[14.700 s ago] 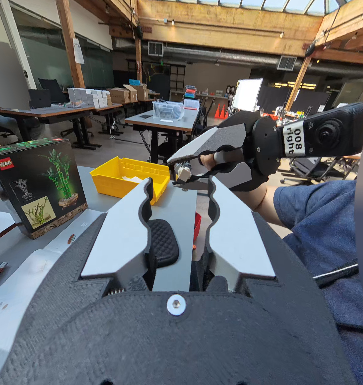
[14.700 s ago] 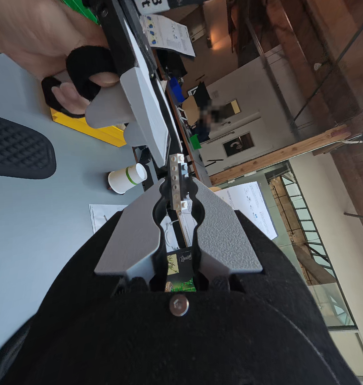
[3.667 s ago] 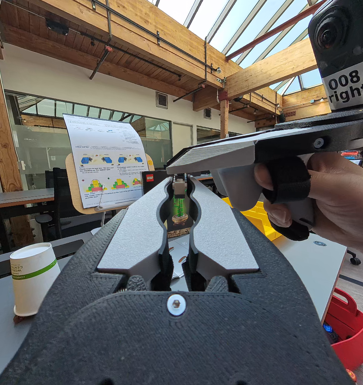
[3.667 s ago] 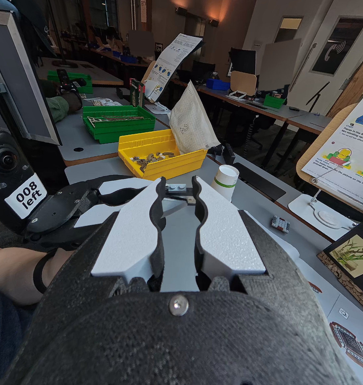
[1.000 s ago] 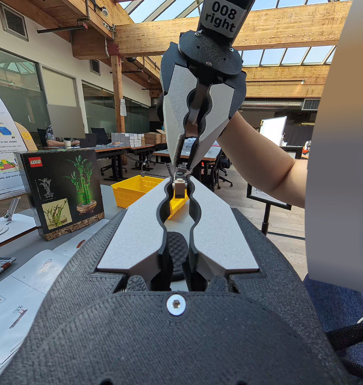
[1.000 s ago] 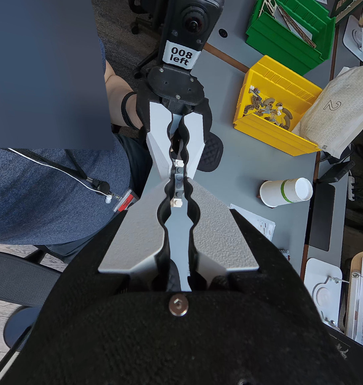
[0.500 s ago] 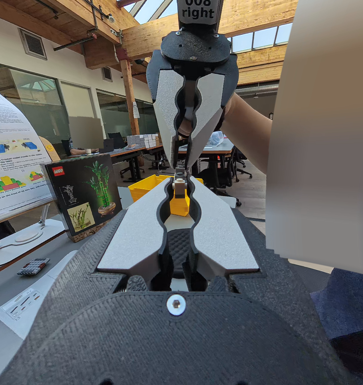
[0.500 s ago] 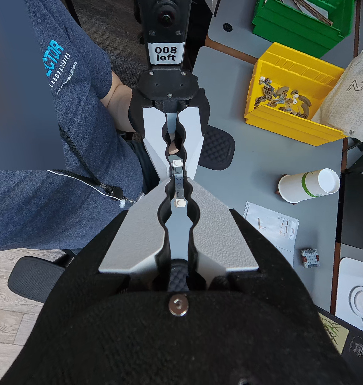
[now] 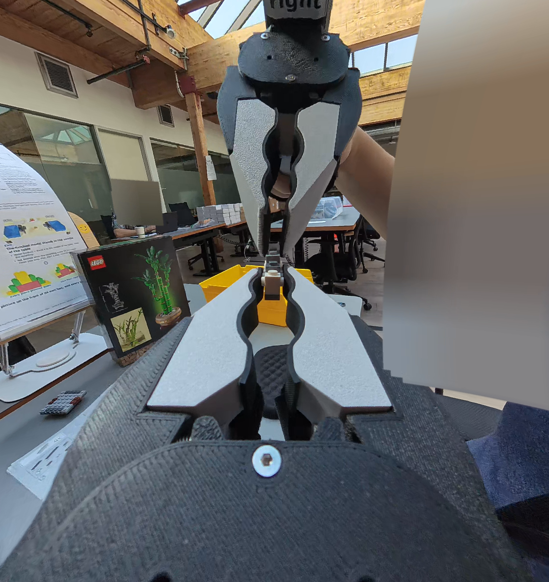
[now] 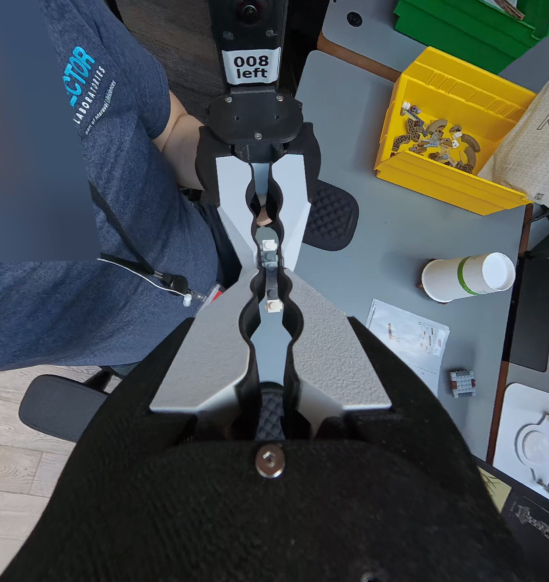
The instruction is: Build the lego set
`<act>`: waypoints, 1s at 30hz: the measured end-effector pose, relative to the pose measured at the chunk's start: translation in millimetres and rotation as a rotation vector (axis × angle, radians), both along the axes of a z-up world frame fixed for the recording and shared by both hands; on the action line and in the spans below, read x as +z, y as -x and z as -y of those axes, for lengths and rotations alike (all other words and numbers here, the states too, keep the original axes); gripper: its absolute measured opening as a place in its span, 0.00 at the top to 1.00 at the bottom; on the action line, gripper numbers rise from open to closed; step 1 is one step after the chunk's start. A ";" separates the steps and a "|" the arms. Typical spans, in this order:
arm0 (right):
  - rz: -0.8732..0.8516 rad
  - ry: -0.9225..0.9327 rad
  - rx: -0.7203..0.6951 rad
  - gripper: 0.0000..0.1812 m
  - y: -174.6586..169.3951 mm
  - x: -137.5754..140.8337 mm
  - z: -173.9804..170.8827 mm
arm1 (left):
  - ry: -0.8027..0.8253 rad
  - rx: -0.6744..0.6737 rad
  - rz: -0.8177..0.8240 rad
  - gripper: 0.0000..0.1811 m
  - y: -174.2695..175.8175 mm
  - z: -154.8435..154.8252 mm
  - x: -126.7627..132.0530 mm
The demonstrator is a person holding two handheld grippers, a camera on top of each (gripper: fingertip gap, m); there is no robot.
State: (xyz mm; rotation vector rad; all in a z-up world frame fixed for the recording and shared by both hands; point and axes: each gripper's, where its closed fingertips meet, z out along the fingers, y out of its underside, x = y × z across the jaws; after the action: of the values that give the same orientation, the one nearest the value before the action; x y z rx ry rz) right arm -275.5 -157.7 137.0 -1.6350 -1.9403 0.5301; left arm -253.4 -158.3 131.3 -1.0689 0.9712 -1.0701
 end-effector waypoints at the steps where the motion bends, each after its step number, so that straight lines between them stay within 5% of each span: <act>1: 0.002 -0.022 -0.007 0.97 1.0 0.4 -1.3 | 0.016 -0.005 0.007 0.95 0.8 -1.1 0.6; 17: -0.070 0.013 -0.040 0.97 6.2 1.9 -7.3 | 0.172 -0.153 0.059 0.95 4.7 -3.9 1.2; 21: -0.134 -0.030 -0.043 0.84 6.9 14.1 -9.6 | 0.261 -0.192 0.092 0.95 10.8 -11.5 4.2; 24: -0.236 -0.190 -0.008 0.77 7.4 28.4 -7.3 | 0.346 -0.222 0.100 0.95 15.1 -16.7 1.5; 30: -0.112 -0.729 -0.040 0.69 -0.5 -6.3 -25.1 | 0.554 -0.353 0.112 0.95 14.6 -18.1 -4.6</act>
State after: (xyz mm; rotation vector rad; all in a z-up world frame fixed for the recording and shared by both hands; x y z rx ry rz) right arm -275.0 -132.6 130.7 -1.1370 -1.7208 -0.1080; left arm -268.0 -140.2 126.7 -1.2877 0.8058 -1.7388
